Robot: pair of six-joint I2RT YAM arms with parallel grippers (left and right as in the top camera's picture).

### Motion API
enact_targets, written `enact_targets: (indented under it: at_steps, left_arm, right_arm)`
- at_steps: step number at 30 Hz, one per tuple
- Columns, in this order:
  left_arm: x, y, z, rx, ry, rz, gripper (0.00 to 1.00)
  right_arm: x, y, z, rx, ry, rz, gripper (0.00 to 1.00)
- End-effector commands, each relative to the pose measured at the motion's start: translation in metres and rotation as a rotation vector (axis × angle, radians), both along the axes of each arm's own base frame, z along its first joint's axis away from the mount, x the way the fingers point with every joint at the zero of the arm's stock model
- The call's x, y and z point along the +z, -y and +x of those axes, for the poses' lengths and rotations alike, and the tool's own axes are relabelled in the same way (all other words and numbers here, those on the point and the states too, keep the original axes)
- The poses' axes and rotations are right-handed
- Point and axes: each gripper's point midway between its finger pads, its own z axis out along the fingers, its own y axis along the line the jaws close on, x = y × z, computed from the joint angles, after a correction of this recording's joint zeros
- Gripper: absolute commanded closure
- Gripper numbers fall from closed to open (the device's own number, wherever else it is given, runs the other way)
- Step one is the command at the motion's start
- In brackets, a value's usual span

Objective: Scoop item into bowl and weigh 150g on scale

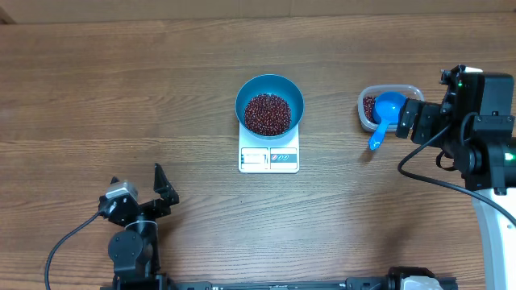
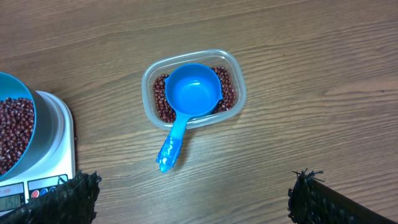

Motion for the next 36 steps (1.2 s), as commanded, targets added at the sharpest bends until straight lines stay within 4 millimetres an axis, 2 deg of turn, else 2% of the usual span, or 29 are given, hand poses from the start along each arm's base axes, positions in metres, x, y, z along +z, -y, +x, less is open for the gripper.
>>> enact_targets:
  at_steps: [1,9,22,36]
  left_arm:
    - [0.009,-0.006,-0.003,0.020,0.024,0.097,0.01]
    - [0.010,-0.006,-0.003,0.016,0.012,0.155,0.01]
    - [0.009,0.006,-0.001,-0.067,-0.022,0.318,0.00]
    - [0.009,0.013,0.000,-0.095,-0.010,0.298,0.00]
  right_arm:
    - [0.013,0.002,0.004,-0.004,0.038,-0.009,0.00]
    - [0.013,0.002,0.004,-0.004,0.038,-0.009,0.00]
    - [0.013,0.002,0.004,-0.004,0.038,-0.009,0.00]
    - [0.013,0.002,0.004,-0.004,0.038,-0.009,0.00]
